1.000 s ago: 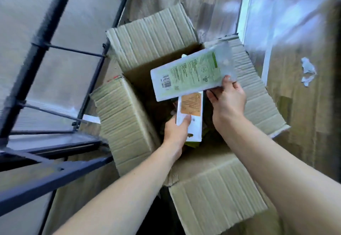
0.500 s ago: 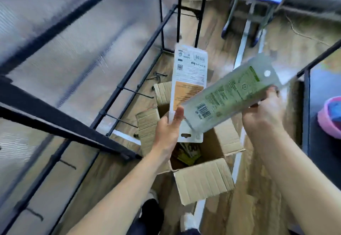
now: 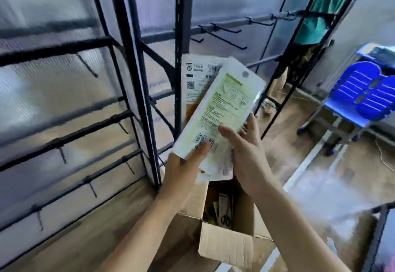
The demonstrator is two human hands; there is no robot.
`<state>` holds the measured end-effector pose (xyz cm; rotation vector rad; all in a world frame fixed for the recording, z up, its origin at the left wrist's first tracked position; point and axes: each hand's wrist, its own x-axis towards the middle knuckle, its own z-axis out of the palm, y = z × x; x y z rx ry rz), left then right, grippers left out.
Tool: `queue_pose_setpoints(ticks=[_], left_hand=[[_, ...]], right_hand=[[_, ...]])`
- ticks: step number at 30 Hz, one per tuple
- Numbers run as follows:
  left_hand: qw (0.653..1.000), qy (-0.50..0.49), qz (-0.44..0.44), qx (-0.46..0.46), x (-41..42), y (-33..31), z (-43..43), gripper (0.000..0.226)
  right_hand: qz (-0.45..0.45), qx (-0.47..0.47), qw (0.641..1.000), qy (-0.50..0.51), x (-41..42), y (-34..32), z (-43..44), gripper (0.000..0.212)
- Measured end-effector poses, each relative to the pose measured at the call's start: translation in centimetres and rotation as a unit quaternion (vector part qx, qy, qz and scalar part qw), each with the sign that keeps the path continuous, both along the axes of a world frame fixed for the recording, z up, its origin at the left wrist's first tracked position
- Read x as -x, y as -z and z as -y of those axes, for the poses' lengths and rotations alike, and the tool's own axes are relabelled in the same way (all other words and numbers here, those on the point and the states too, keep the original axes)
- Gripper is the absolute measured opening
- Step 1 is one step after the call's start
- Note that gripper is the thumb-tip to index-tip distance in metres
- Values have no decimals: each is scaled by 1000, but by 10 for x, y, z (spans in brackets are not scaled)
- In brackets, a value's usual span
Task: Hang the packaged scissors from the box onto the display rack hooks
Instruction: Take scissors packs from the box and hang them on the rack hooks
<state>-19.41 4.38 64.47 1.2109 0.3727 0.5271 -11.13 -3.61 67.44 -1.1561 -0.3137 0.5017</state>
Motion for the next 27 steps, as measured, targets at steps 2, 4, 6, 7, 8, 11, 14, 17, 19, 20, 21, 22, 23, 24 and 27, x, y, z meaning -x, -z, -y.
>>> queue_pose_setpoints(ticks=[2, 4, 6, 7, 8, 11, 14, 17, 19, 20, 21, 22, 23, 24, 27], left_hand=[[1000, -24, 18, -6, 28, -21, -13, 26], [998, -53, 31, -13, 57, -36, -30, 28], [997, -48, 56, 17, 89, -47, -51, 47], [994, -38, 73, 67, 106, -51, -62, 58], [987, -39, 86, 126, 125, -56, -73, 65], [982, -83, 74, 151, 178, -65, -102, 54], [979, -183, 33, 84, 220, -69, -126, 17], [959, -270, 33, 77, 261, -62, -147, 33], [951, -290, 54, 92, 283, -62, -161, 62], [949, -291, 70, 100, 296, -65, -168, 65], [948, -289, 85, 105, 307, -67, -176, 65], [947, -287, 90, 108, 318, -70, -183, 62], [948, -285, 92, 105, 329, -70, -191, 58], [950, -285, 90, 90, 339, -70, -198, 55], [942, -329, 47, 39, 362, -73, -217, 60]], right_hand=[[32, 3, 999, -41, 25, -19, -17, 47], [48, -8, 995, -89, 47, -35, -37, 44], [41, -28, 989, -140, 68, -48, -58, 46], [38, -40, 984, -168, 78, -53, -68, 44], [45, -45, 979, -196, 88, -55, -80, 41], [131, 0, 956, -263, 133, -53, -120, 44], [249, 101, 937, -222, 193, -44, -168, 68], [468, 172, 859, -117, 248, -35, -204, 64], [535, 177, 814, -142, 283, -37, -219, 66], [539, 175, 805, -173, 298, -39, -226, 71], [536, 174, 798, -213, 311, -42, -232, 73], [526, 169, 793, -258, 320, -45, -239, 71], [505, 172, 788, -308, 326, -49, -245, 66], [482, 168, 786, -348, 330, -52, -251, 62], [391, 131, 795, -445, 340, -57, -264, 68]])
